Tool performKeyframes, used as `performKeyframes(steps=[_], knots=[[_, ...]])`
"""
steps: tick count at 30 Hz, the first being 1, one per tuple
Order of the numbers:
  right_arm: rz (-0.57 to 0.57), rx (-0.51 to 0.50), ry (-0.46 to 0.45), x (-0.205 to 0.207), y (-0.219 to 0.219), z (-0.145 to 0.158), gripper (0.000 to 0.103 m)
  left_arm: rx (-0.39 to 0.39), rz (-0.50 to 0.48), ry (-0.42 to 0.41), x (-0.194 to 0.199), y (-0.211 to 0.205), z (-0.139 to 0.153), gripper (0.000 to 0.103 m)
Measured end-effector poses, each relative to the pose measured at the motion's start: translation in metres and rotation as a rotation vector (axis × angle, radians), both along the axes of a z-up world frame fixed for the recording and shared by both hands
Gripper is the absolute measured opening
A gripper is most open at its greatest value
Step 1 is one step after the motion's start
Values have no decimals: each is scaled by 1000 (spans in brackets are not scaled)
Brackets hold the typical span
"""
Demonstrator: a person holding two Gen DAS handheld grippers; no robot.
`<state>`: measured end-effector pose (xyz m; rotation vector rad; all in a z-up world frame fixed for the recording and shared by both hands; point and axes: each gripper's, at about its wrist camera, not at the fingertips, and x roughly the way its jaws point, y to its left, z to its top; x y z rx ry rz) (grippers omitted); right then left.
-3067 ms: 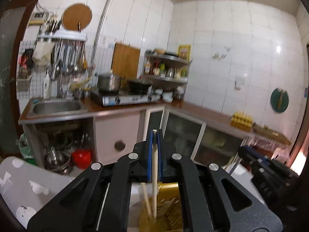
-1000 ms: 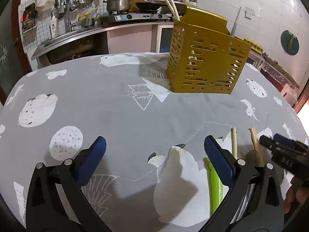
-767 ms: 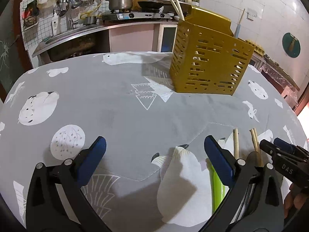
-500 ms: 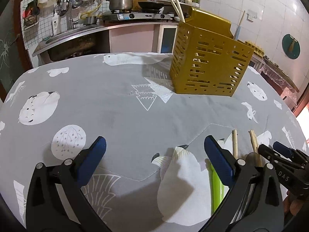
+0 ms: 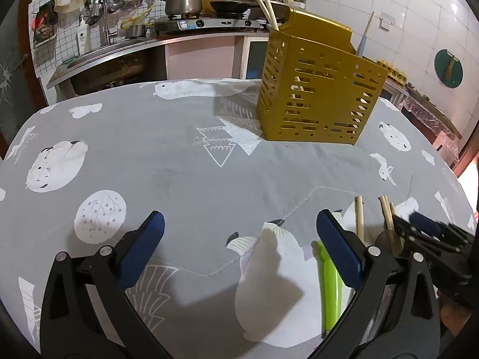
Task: Organize utensils
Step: 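Close the right tool on a wooden chopstick beside the frog fork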
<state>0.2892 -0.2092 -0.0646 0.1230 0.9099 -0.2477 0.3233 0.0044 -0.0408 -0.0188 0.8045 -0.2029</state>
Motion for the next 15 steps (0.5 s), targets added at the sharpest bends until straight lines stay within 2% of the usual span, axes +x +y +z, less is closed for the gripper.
performKeyframes(steps=[2,4,12,15], knots=[[6,11,0,7,-1,1,22,3,-6,5,-1,-3,-1,98],[17,33,3,12,-4,2,10,2,-14,10,-2,-3,-3,98],[111,79,0,9,-15,5,9,13,-69,41,-7,-19,-11,98],[137,36,5,10,-17,5,9,29,-84,65,-9,-26,-16,98]])
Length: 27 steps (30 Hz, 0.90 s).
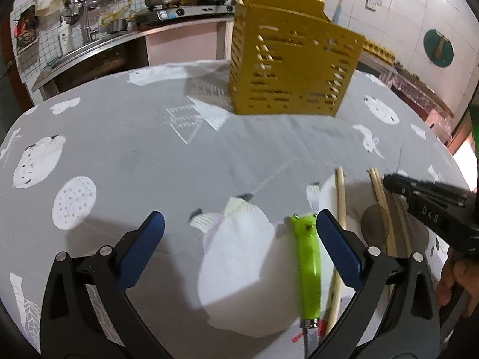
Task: Organize utensils
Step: 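Close the right tool on a wooden chopstick beside the frog fork, then grasp the green frog-handled fork with the left tool while the right tool holds the chopstick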
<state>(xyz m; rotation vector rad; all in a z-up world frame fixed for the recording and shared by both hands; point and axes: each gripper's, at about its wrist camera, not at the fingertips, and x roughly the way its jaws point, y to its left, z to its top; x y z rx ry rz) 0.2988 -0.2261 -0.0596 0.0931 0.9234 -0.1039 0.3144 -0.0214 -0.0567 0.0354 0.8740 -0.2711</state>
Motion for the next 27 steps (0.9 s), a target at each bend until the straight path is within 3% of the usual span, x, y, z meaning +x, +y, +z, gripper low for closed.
performKeyframes(steps=[8,11,17,27], knots=[[27,34,-16,-1,-8,-3,9,-1,-48,38,-9,-16,-4,93],[30,45,-19,-3,-10,-4,9,32,-57,46,-9,-22,-8,80],[28,45,-25,-5,-9,-5,9,33,-48,54,-4,-20,-8,66],[19,35,-14,-3,-6,-3,8,79,-51,123,4,-39,-6,23]])
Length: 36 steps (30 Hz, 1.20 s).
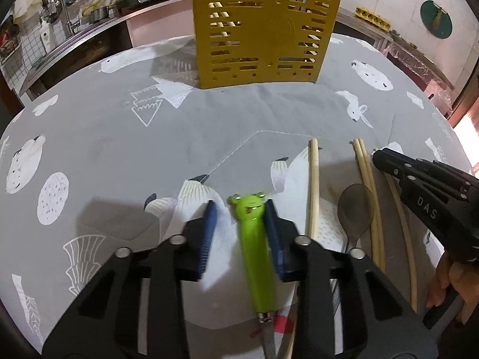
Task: Organize utensils
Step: 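Grasp the green frog-handled fork with the left tool while the right tool holds the chopstick, then lift the frog fork and chopstick and carry both over the yellow holder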
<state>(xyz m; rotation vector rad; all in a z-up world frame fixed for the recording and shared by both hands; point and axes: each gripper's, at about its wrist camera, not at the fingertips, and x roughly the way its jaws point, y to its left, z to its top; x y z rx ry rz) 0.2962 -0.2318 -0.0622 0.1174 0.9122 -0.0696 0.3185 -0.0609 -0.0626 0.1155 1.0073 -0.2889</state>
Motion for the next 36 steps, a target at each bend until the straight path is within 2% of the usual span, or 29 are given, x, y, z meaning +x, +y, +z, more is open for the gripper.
performKeyframes(steps=[8,11,14,17,18,20,24,30,36], knots=[[3,40,-62,-5,-7,19,7,-44,36,-7,4,9,5,20],[-2,64,-101,-8,-12,28,6,-60,57,-37,2,13,15,20],[-13,74,-158,-12,-17,39,6,-75,94,-132,-6,23,42,20],[-20,87,-230,-17,-22,54,6,-85,115,-194,-8,30,59,20],[-19,88,-263,-20,-23,61,6,-89,134,-250,-13,35,73,20],[-20,84,-316,-24,-24,72,6,-91,143,-279,-13,37,80,20],[-24,65,-409,-31,-26,88,6,-90,163,-395,-23,40,102,20],[-40,65,-520,-37,-31,106,6,-101,182,-505,-26,42,113,19],[-38,19,-611,-46,-27,112,6,-124,189,-553,-27,45,110,18]])
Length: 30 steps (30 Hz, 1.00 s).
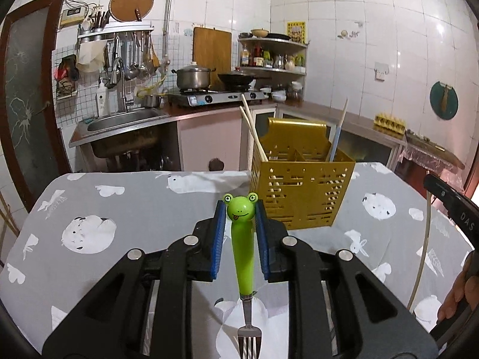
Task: Organize utensils
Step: 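Lift the frog fork and chopstick and carry both over the yellow holder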
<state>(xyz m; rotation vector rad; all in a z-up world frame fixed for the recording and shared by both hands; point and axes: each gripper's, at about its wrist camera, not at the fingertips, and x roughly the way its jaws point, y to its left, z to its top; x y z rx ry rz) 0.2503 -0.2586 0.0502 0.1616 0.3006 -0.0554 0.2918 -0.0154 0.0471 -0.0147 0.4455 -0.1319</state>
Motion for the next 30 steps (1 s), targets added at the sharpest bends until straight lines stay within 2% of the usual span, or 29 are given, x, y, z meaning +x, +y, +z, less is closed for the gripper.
performKeyframes(steps=[5,14,23,30], knots=[[-6,-2,-55,-8,1,7,6,4,3,-39,-2,3,3,18],[-24,-17,-176,-25,1,29,6,-36,-3,-83,-6,12,16,18],[-18,-24,-236,-7,-1,60,5,-63,-7,-139,8,5,44,18],[4,-18,-294,12,2,96,5,-90,-36,-201,34,-10,87,18]])
